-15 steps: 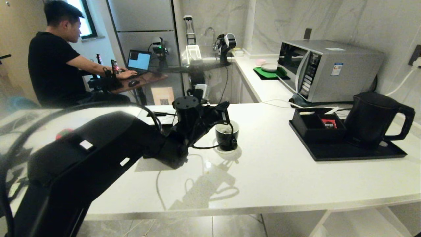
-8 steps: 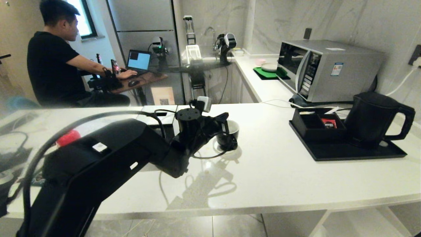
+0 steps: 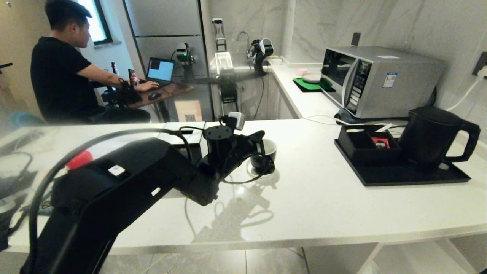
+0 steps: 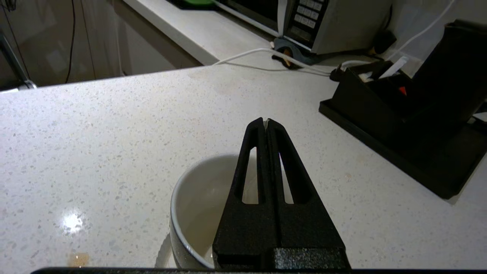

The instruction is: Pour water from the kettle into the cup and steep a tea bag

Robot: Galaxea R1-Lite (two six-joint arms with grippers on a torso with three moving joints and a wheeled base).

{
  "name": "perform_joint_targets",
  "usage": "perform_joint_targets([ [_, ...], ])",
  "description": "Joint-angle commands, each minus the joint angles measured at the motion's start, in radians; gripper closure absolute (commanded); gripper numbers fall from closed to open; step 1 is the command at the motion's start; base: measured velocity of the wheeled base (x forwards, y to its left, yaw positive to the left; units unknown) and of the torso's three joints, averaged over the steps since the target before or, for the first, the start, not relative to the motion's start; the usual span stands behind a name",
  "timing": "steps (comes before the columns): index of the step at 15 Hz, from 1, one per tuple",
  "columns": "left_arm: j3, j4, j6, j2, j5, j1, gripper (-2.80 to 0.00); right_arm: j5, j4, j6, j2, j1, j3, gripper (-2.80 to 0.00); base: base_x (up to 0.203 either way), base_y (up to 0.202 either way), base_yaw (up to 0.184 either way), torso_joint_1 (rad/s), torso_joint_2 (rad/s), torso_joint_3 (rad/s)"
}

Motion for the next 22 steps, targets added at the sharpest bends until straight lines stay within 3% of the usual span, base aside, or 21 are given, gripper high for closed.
perform_joint_targets([
  [1, -0.016, -0.002, -0.002, -0.030, -0.004, 0.000, 0.00, 0.000, 0.000, 0.000, 0.001, -0.001, 0.000, 0.00, 0.000, 0.000, 0.000, 0.000, 0.00, 0.000],
  [5, -0.086, 0.008, -0.002, -0.053, -0.011, 0.000, 0.00, 0.000, 0.000, 0.000, 0.001, -0.001, 0.000, 0.00, 0.000, 0.000, 0.000, 0.000, 0.00, 0.000],
  [14, -0.265, 0.143, -0.002, -0.086, -0.013, 0.000, 0.00, 0.000, -0.001, 0.000, 0.001, -0.001, 0.000, 0.00, 0.000, 0.000, 0.000, 0.000, 0.00, 0.000],
  [22, -0.262, 0.144, -0.002, -0.079, -0.010, 0.005, 0.00, 0.000, 0.000, 0.000, 0.001, -0.001, 0.000, 0.00, 0.000, 0.000, 0.000, 0.000, 0.00, 0.000],
])
